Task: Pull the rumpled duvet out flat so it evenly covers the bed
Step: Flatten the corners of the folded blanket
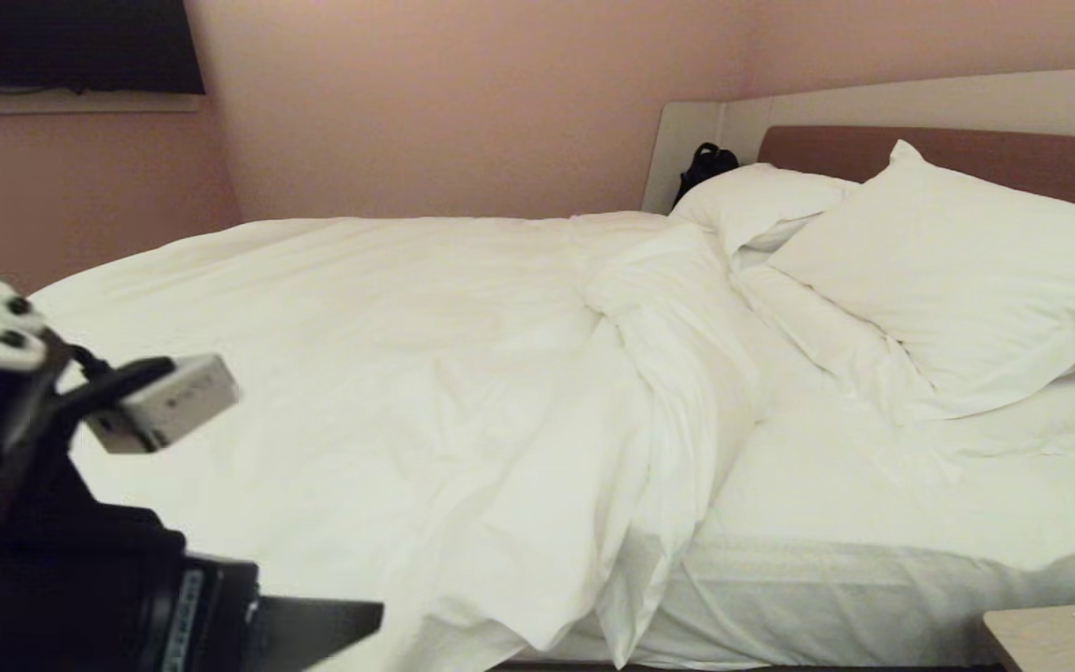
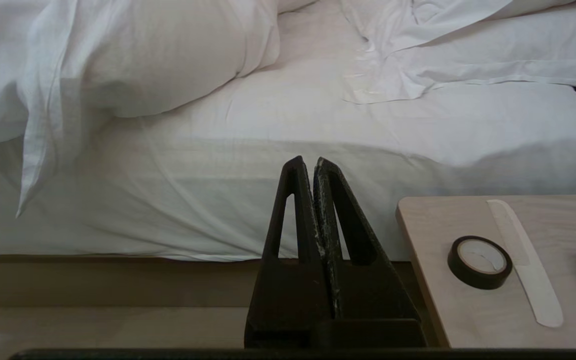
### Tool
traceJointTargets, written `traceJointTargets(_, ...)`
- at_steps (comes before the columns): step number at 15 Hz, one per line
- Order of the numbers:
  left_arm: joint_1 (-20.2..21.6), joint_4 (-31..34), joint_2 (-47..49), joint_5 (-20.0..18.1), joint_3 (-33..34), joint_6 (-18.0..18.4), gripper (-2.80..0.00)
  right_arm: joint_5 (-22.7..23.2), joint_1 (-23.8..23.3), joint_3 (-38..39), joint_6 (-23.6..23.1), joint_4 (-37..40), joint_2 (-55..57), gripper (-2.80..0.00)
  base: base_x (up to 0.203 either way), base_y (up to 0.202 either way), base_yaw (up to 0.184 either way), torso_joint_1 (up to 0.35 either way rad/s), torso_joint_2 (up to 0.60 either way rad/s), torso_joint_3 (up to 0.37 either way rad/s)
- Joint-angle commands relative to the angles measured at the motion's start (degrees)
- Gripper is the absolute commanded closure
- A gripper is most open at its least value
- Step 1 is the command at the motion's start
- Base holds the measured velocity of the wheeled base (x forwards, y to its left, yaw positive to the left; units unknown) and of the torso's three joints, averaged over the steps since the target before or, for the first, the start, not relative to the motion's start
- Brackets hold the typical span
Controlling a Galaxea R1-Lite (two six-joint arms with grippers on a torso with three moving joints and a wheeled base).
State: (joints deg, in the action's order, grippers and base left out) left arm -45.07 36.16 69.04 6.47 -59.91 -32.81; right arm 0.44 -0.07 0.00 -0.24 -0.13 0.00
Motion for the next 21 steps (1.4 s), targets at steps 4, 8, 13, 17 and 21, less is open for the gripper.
traceJointTargets(4,5.71,0.18,-13.97,10.12,-0.34,4.03,-2.8,0.0,-0.01,0.0,-0.02,-0.04,0.0,0.0,0.0,0.0,0.0,0.0,0.0,0.0)
traceJointTargets(8,5.98,0.26,-22.97,16.42,-0.15,4.28,0.0,0.03,-0.01,-0.03,-0.02,-0.04,0.0,0.0,0.0,0.0,0.0,0.0,0.0,0.0)
traceJointTargets(13,7.49,-0.26,-30.17,40.38,3.38,3.86,0.0,0.0,-0.01,0.0,-0.02,-0.04,0.0,0.0,0.0,0.0,0.0,0.0,0.0,0.0)
traceJointTargets(17,22.46,-4.18,-34.22,41.86,7.71,4.76,0.0,0.07,-0.01,0.0,-0.02,-0.04,0.0,0.0,0.0,0.0,0.0,0.0,0.0,0.0)
traceJointTargets(21,39.07,-10.85,-41.27,41.69,14.32,9.27,0.0,0.0,-0.01,0.0,-0.02,-0.04,0.0,0.0,0.0,0.0,0.0,0.0,0.0,0.0)
